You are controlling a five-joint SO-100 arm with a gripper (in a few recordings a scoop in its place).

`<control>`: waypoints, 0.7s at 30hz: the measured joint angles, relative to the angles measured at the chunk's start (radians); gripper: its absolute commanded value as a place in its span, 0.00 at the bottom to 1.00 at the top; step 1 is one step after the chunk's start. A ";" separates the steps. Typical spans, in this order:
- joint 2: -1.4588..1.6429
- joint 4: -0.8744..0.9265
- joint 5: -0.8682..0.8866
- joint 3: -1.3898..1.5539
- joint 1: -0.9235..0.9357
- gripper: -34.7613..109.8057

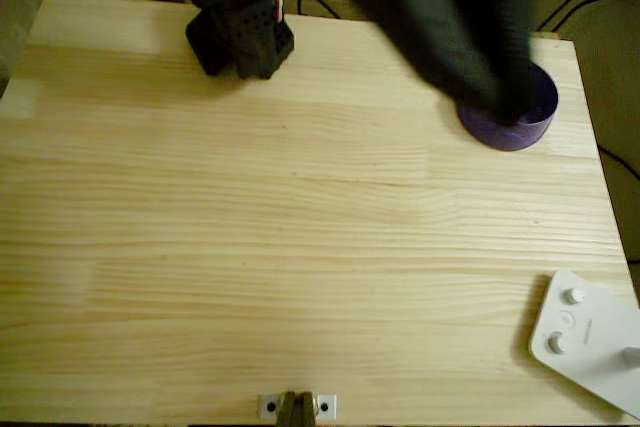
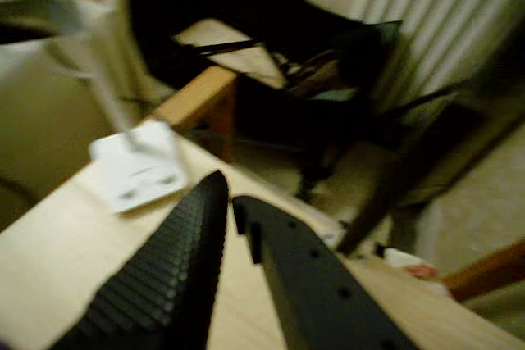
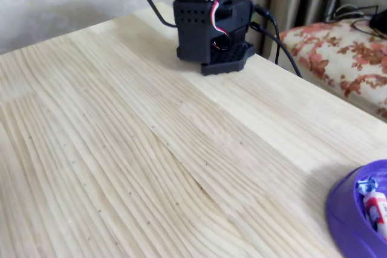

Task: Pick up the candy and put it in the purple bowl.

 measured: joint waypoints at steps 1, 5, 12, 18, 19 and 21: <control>0.021 0.000 -0.011 0.020 0.028 0.24; 0.121 0.000 -0.040 0.100 0.123 0.24; 0.252 0.000 -0.026 0.222 0.239 0.24; 0.341 0.000 0.083 0.330 0.313 0.24; 0.356 0.000 0.092 0.350 0.314 0.24; 0.396 0.000 0.112 0.403 0.322 0.24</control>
